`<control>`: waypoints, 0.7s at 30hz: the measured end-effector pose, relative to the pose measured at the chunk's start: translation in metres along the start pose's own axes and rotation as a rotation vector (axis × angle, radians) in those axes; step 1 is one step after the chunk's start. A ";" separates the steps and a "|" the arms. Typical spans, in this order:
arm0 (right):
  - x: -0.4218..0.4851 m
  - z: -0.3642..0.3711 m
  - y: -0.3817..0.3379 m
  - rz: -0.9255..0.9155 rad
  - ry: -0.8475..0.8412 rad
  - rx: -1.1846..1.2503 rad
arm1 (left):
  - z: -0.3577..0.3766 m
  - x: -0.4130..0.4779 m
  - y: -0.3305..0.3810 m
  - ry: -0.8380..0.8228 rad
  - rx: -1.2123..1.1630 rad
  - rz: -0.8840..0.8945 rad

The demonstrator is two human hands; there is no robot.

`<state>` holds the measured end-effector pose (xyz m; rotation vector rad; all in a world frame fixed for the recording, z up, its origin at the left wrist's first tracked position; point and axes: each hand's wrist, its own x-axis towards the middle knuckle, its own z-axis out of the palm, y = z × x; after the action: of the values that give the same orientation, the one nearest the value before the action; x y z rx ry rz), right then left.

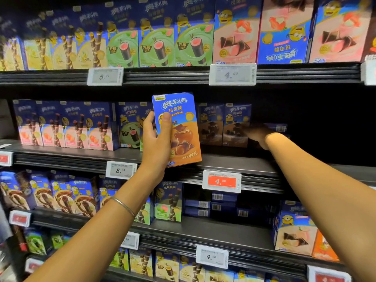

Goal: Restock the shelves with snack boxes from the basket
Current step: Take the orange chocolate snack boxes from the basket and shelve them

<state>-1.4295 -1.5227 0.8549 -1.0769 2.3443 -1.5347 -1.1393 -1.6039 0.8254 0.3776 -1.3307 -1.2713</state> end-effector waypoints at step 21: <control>-0.170 0.007 -0.068 -0.385 -0.106 0.122 | 0.047 -0.031 0.008 -0.165 -0.170 0.009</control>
<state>-1.2679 -1.4361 0.8654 -1.6047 2.0286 -1.6631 -1.1676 -1.5555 0.8306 0.1502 -1.3485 -1.4208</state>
